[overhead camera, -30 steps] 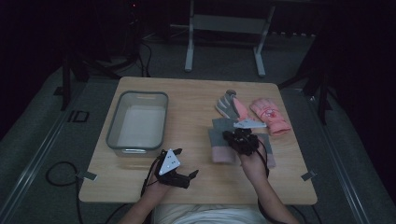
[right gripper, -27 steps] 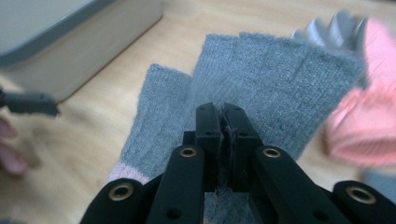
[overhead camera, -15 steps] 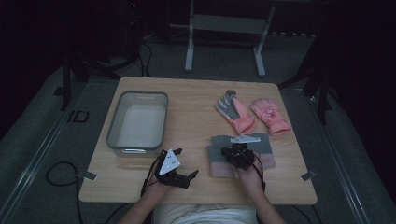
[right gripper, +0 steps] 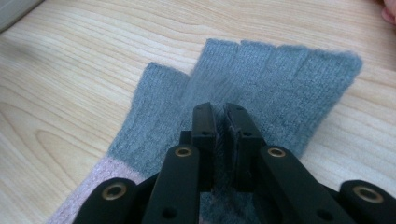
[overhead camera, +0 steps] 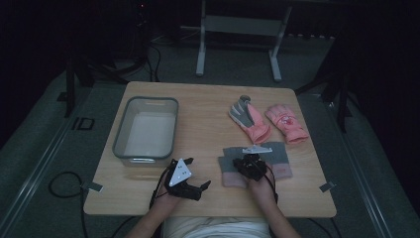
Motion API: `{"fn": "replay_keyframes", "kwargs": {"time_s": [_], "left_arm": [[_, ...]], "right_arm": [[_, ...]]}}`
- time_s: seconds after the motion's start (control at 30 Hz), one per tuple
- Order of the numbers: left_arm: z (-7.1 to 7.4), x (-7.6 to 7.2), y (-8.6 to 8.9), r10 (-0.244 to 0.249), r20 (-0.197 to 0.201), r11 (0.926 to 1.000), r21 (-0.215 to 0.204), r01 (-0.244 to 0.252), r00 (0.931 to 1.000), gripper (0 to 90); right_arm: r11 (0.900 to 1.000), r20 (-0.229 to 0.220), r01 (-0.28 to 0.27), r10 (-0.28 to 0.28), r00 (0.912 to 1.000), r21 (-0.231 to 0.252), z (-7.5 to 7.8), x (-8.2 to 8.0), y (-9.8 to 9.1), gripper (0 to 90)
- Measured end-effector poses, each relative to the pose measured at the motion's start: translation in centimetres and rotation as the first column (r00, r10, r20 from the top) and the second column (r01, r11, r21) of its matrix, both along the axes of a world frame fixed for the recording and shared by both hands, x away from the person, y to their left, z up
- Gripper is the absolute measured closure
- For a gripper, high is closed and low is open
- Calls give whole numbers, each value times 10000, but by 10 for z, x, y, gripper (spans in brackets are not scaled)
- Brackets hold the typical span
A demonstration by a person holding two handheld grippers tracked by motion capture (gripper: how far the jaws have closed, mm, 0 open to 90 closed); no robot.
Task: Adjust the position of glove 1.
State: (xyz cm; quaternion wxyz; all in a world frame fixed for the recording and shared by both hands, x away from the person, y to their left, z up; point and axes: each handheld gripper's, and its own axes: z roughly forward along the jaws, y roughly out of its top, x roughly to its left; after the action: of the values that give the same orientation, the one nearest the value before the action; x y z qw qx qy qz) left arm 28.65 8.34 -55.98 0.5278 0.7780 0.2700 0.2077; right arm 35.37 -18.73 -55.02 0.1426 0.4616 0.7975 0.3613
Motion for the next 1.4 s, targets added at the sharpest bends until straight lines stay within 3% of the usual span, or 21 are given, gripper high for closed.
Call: {"fn": "replay_keyframes", "kwargs": {"time_s": [0.1,0.23,0.37,0.5,0.53,0.67,0.7,0.73,0.77,0.93,0.97,1.13,1.27,1.4], "left_arm": [[0,0,0,-17,23,10000,34,17,10000,7],[0,0,0,-47,-14,10000,24,47,10000,7],[0,1,0,-48,-20,10000,31,48,10000,7],[0,0,0,-67,-6,10000,39,67,10000,7],[0,1,0,-74,-14,10000,34,74,10000,7],[0,1,0,-64,-20,10000,23,64,10000,7],[0,0,0,-45,-6,10000,7,45,10000,7],[0,0,0,-45,-6,10000,7,45,10000,7],[0,0,0,-53,2,10000,11,53,10000,7],[0,1,0,-75,-16,10000,-24,75,10000,7],[0,1,0,-84,-17,10000,-17,84,10000,7],[0,1,0,-93,-18,10000,7,93,10000,7],[0,1,1,-68,-20,10000,-54,68,10000,7],[0,1,0,-49,2,10000,-42,49,10000,7]], "right_arm": [[9999,49,-135,135,9999,-78,0,2,0,804],[9995,26,-289,289,9996,-105,6,3,-1,677],[9974,842,-680,699,9940,-253,21,-1,-8,649],[9955,1291,-881,919,9874,-351,35,-2,-21,640],[9936,1555,-1053,1103,9816,-405,47,0,-37,640],[9930,1740,-1128,1172,9778,-353,54,1,-50,640],[9930,1936,-1098,1163,9742,-436,62,5,-69,641],[9930,1936,-1098,1163,9742,-436,62,5,-69,641],[9923,2014,-1141,1214,9719,-478,66,8,-82,643],[9876,1926,-1383,1503,9697,-744,67,13,-105,651],[9882,1848,-1308,1435,9722,-793,67,16,-116,658],[9904,1822,-1015,1173,9762,-939,63,21,-138,653],[9911,1695,-911,1067,9797,-974,57,27,-146,640],[9917,1459,-1074,1169,9824,-711,44,34,-152,618]]}}
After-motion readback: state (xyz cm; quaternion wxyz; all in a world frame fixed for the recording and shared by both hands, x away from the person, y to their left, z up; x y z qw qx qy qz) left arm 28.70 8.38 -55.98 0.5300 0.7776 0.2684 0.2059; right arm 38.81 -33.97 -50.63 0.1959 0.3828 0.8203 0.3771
